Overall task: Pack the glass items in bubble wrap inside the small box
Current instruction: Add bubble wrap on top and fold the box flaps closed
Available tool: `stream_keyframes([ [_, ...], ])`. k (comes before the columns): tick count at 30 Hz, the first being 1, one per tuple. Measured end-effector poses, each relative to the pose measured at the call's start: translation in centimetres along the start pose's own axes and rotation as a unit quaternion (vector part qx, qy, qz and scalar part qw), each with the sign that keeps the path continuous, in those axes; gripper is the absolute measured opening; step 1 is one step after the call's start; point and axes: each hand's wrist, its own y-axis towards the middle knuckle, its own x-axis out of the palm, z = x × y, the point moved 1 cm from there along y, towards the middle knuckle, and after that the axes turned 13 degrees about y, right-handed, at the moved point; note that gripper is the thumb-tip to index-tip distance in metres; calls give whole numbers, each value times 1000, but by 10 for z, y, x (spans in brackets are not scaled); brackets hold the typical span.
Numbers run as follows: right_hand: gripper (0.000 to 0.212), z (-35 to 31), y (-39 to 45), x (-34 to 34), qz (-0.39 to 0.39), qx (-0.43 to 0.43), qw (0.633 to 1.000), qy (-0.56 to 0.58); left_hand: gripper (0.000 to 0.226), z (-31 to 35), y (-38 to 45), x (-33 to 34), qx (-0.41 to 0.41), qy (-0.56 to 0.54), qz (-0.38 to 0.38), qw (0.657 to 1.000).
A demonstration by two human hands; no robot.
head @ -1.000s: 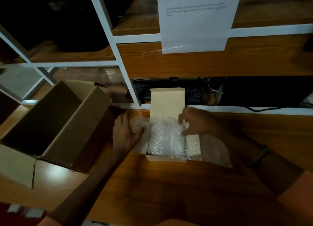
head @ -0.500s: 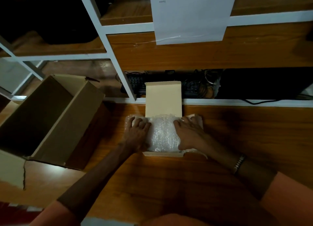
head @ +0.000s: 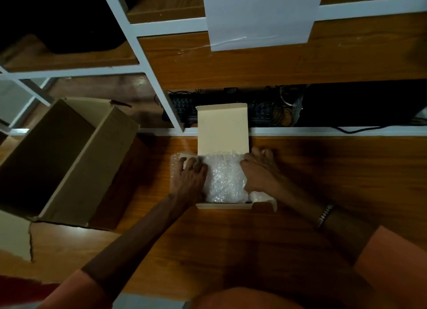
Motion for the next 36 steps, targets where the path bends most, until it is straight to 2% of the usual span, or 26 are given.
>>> stream_keyframes([
  [5, 78, 6, 2, 17, 16, -5, 1000, 4, 108, 8, -2, 5, -37, -29, 21, 999],
  [11, 99, 4, -9, 23, -12, 2, 999, 52, 111, 10, -9, 10, -41, -119, 33, 992],
  [14, 104, 13, -21, 18, 25, -18, 985, 167, 115, 4, -19, 16, -38, -177, 66, 981],
  [16, 103, 24, -31, 15, 92, 10, 959, 267, 111, 0, -29, 23, -83, -245, 123, 958],
  [18, 91, 37, -41, 15, 186, 56, 925, 326, 97, -2, -37, 27, -182, -306, 172, 919],
  [20, 68, 50, -49, 18, 250, 118, 858, 434, 90, -5, -41, 26, -281, -347, 179, 877],
  [21, 57, 57, -51, 23, 246, 154, 823, 488, 91, -6, -41, 27, -311, -373, 163, 859],
  [23, 45, 66, -52, 35, 199, 203, 779, 559, 104, -10, -37, 31, -333, -436, 107, 829],
  [24, 44, 70, -52, 44, 172, 218, 752, 598, 112, -13, -35, 33, -331, -467, 90, 815],
  [26, 55, 75, -48, 59, 120, 220, 667, 701, 120, -17, -34, 36, -321, -516, 90, 789],
  [27, 68, 76, -45, 65, 99, 210, 629, 742, 117, -17, -34, 35, -321, -525, 101, 782],
  [29, 87, 79, -39, 75, 61, 192, 588, 784, 102, -17, -36, 27, -336, -510, 138, 779],
  [30, 88, 80, -39, 76, 45, 180, 583, 791, 92, -18, -36, 23, -348, -489, 162, 783],
  [32, 69, 80, -41, 70, 30, 162, 596, 786, 77, -19, -37, 15, -356, -445, 213, 793],
  [34, 35, 77, -45, 59, 54, 154, 637, 753, 67, -18, -40, 3, -353, -431, 243, 794],
  [36, 18, 80, -47, 53, 83, 157, 684, 707, 62, -14, -42, -12, -333, -453, 259, 785],
])
